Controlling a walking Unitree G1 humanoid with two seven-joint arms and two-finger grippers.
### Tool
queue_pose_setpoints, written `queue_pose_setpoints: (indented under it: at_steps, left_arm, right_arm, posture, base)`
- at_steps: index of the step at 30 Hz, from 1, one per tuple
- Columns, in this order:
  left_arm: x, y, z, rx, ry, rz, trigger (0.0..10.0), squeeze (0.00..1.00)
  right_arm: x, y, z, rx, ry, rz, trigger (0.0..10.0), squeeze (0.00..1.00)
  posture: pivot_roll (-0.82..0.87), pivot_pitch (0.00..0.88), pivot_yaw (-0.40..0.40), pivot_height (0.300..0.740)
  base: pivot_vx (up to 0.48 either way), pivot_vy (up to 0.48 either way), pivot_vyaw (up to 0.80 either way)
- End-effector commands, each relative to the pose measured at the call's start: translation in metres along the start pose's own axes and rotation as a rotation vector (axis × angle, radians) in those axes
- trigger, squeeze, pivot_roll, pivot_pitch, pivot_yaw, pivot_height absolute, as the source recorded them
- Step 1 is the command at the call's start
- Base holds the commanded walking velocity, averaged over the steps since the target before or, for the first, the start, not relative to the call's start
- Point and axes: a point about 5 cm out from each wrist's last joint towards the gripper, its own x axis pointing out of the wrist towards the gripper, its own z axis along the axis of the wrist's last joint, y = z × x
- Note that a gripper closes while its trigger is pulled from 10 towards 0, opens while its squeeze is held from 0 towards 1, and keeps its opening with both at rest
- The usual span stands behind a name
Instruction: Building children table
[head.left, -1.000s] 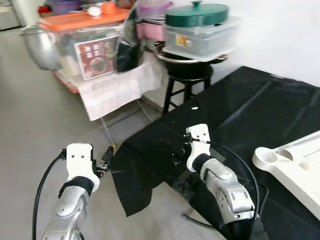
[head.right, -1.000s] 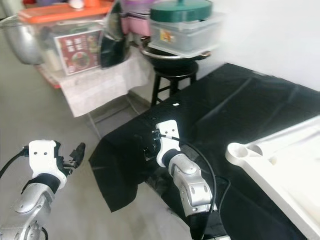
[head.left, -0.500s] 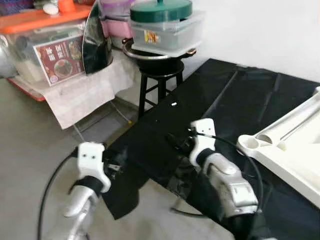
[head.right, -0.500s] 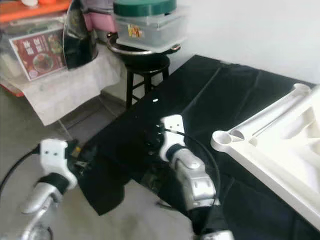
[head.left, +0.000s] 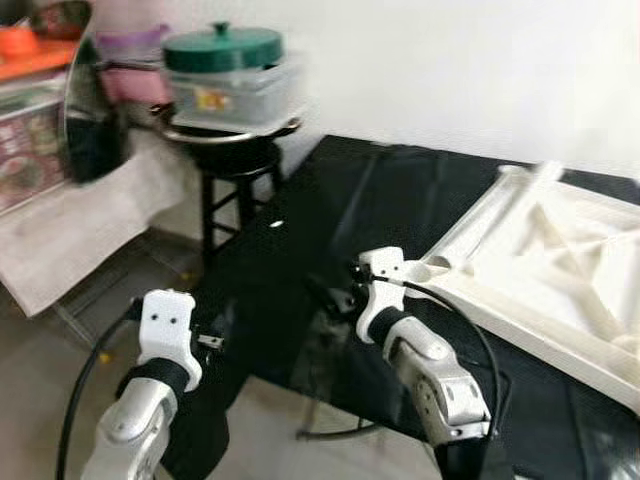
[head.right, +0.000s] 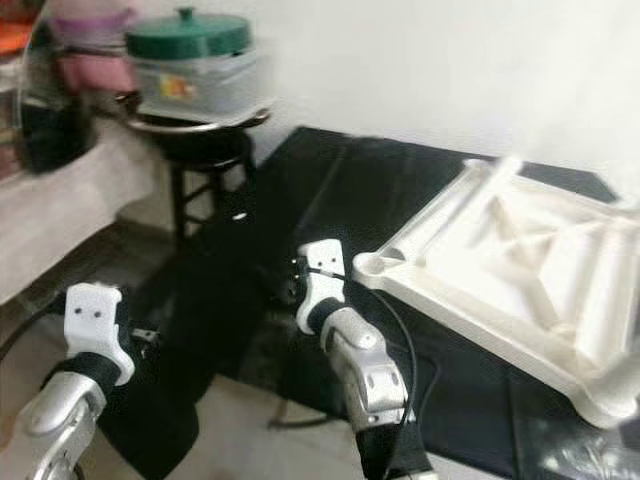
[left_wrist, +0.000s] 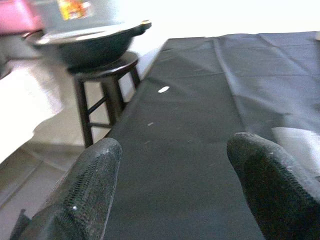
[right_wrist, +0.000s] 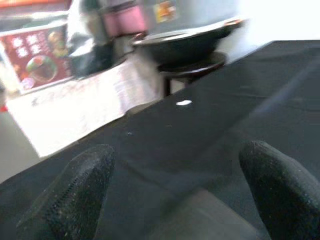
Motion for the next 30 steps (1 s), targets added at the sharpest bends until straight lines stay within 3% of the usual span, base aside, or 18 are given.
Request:
queue_pose_setpoints:
  at_steps: [1, 26, 30]
  left_arm:
    - [0.0002, -0.0005, -0.0003, 0.007, 0.003, -0.002, 10.0, 0.0]
    - [0.0014, -0.0008, 0.0021, 0.007, -0.019, 0.016, 10.0, 0.0]
    - [0.0017, -0.0007, 0.0022, 0.006, -0.021, 0.019, 10.0, 0.0]
  right_arm:
    - [-0.0015, -0.0043, -0.0012, 0.004, 0.004, -0.014, 10.0, 0.0]
    - [-0.0012, -0.0061, -0.0003, 0.004, 0.009, -0.008, 10.0, 0.0]
    - [-0.001, -0.0061, 0.0003, 0.008, 0.001, -0.008, 10.0, 0.0]
  posture:
    - [-0.01, 0.0, 0.048, 0.74]
    - [-0.01, 0.0, 0.034, 0.74]
    - [-0.01, 0.0, 0.034, 0.74]
  base:
    - [0.0, 0.0, -0.8]
    - [0.0, 0.0, -0.8]
    - [0.0, 0.0, 0.0]
